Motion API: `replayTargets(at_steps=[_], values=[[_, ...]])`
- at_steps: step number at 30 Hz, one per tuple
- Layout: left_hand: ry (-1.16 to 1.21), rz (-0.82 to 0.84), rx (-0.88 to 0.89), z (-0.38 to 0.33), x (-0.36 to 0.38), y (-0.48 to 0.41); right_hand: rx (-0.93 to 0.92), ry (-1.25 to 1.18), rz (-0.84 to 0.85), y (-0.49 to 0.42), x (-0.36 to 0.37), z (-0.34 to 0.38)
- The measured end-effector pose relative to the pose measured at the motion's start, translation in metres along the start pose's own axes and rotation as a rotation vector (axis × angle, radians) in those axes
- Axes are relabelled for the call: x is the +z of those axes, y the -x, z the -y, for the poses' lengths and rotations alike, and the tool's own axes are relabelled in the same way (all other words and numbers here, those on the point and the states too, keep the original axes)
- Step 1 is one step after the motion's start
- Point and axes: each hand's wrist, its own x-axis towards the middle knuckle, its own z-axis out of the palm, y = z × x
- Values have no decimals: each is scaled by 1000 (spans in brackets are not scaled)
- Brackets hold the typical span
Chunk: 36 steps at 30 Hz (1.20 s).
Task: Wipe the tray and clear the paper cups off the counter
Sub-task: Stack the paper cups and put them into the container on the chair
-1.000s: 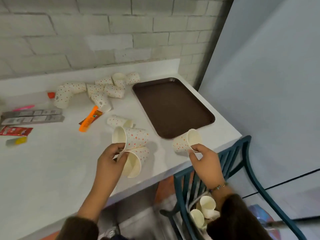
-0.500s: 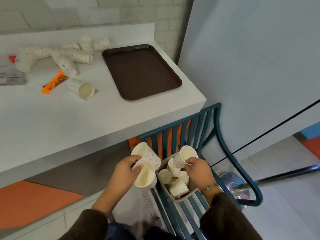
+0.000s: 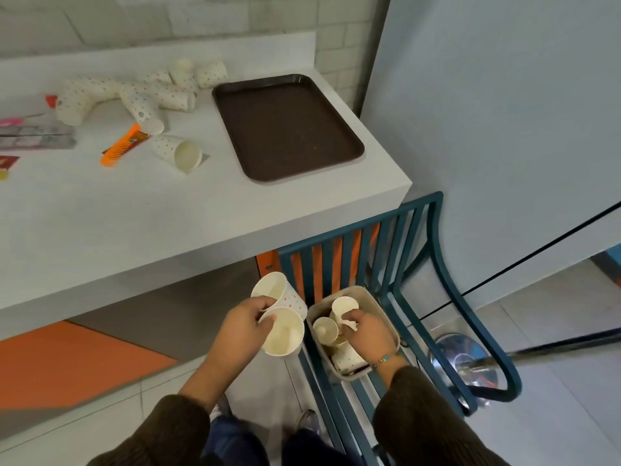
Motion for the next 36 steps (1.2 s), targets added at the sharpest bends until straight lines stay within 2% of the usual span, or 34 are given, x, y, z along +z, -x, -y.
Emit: replayTargets(at_steps=[4, 7, 11, 15, 18, 21, 24, 26, 30, 33, 36], values=[[-133, 158, 29, -16, 15, 1, -159, -391, 32, 12, -16, 13], [-248, 291, 106, -25, 33, 4, -201, -509, 98, 18, -14, 18], [-306, 355, 226, -35, 57, 5, -137, -416, 51, 14, -11, 7], [-236, 364, 314, -40, 68, 2, -64, -254, -133, 0, -23, -3], [-122, 235, 280, -41, 62, -5, -27, -258, -291, -16, -37, -7], [-84, 69, 196, -37, 48, -12, 3, -293, -348, -37, -50, -7], [-124, 9, 58, -26, 36, -22, 10, -228, -331, -65, -51, 0], [-179, 8, -12, -17, 30, -25, 54, -112, -242, -81, -42, 1], [-239, 16, -38, -5, 28, -22, 86, 171, -74, -89, -20, -8], [-230, 31, -45, 1, 31, -21, 91, 204, -93, -85, -16, -9], [-225, 77, -51, 4, 41, -23, 20, 152, -127, -74, -22, -9]])
